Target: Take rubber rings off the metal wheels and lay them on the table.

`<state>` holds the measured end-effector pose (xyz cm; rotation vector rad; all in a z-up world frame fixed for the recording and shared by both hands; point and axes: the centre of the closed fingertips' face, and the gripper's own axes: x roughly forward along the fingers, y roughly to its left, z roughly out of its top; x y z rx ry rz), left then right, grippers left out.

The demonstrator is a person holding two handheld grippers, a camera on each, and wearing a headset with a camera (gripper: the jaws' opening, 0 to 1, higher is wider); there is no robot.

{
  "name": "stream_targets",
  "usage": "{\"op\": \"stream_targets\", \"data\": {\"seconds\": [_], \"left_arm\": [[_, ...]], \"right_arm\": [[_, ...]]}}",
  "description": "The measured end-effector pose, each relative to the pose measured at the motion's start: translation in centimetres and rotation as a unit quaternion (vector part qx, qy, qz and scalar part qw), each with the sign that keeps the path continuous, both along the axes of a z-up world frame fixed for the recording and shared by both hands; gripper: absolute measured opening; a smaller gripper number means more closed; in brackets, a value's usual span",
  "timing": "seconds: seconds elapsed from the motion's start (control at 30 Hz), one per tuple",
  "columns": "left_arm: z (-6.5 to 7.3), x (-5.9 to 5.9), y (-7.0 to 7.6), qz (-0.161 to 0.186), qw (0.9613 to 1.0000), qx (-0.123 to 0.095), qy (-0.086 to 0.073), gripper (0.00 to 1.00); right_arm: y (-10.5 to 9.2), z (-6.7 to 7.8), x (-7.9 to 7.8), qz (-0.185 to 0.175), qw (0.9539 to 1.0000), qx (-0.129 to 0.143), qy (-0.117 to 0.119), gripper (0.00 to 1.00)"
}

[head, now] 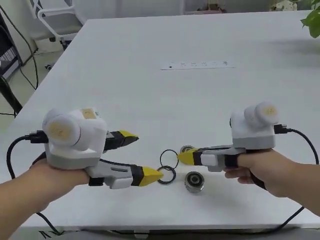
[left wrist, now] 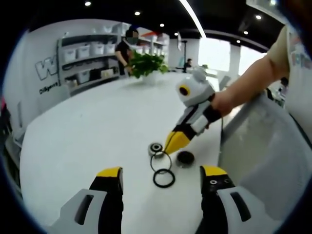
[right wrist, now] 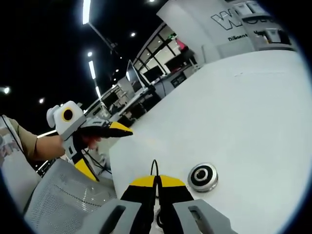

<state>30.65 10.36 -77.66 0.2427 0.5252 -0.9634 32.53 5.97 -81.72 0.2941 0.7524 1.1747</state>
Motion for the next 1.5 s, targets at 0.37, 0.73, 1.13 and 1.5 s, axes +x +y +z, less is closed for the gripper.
{"op": "stream_targets", "data": {"seconds": [0.37,0.73,1.13,1.5], "left_arm": [[-0.1,-0.5,0.9,0.013,0.9999,-0.005,0.006,0.66],[-0.6,-0.8,1.4,0.021,0.9997,-0.004,0.014,0.65],[-0.7,-0.7,1.2,0.018,0.9997,-0.003,0.016,0.65],[-0.8,-0.8,1.3,0.016,0.9997,0.000,0.018,0.65]], "right_arm": [[1.1,-1.7,-1.1,0.024,0.9993,-0.021,0.019,0.00],[0.9,-2.6,-0.9,0.015,0.9988,-0.040,0.021,0.00],[0.4,-3.4,-0.4,0.005,0.9979,-0.062,0.019,0.00],[0.4,-3.2,-0.6,0.031,0.9955,-0.086,-0.022,0.14]]}}
